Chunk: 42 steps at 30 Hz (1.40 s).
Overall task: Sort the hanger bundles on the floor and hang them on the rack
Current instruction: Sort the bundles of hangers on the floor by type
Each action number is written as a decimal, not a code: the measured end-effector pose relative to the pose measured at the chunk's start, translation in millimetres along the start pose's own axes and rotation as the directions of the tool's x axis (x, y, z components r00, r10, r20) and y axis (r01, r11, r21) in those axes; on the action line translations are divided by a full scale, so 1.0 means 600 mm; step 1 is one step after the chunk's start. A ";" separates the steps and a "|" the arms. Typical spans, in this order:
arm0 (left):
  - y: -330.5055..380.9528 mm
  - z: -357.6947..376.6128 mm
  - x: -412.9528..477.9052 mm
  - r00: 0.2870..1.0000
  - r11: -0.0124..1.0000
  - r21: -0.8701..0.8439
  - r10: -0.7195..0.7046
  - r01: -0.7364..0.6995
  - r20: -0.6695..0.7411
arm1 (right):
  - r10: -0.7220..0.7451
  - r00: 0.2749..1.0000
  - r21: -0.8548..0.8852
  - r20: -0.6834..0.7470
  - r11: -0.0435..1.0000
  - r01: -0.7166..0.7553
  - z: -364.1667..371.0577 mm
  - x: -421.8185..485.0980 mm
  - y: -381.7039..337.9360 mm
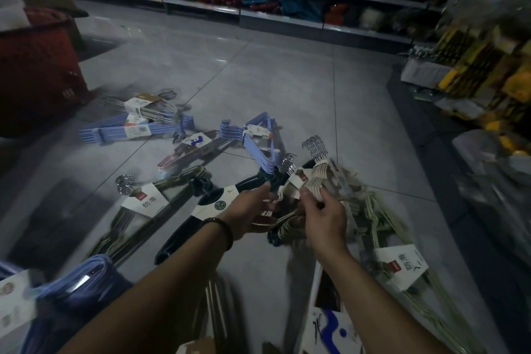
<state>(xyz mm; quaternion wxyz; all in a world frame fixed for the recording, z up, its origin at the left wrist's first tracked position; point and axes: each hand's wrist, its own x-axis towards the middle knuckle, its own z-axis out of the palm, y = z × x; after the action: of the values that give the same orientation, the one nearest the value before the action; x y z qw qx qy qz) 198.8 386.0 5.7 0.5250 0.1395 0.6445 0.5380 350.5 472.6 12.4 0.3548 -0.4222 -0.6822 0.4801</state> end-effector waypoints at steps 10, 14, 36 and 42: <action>0.059 -0.039 -0.046 0.973 0.953 -0.260 0.193 -0.154 0.130 | -0.382 0.887 -0.078 0.258 0.907 0.413 0.009 -0.043 -0.047; 0.089 -0.088 -0.081 0.952 0.918 -0.265 0.305 -0.295 -0.003 | -0.446 0.789 -0.134 0.423 0.830 0.541 0.055 -0.068 -0.056; 0.069 -0.541 -0.219 0.704 0.980 -0.082 0.071 -0.182 -0.707 | -0.413 0.568 -0.004 0.712 0.807 0.591 0.462 -0.232 -0.214; 0.024 -0.689 -0.137 0.618 0.968 -0.074 0.093 -0.239 -0.781 | -0.190 0.809 0.029 0.557 0.977 0.210 0.615 -0.299 -0.260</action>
<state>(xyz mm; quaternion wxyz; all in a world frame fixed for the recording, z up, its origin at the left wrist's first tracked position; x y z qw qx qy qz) -115.0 104.2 7.1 0.1569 -0.0900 0.7426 0.6449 56.2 148.5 41.2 0.1821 -0.1961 -0.8044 0.5304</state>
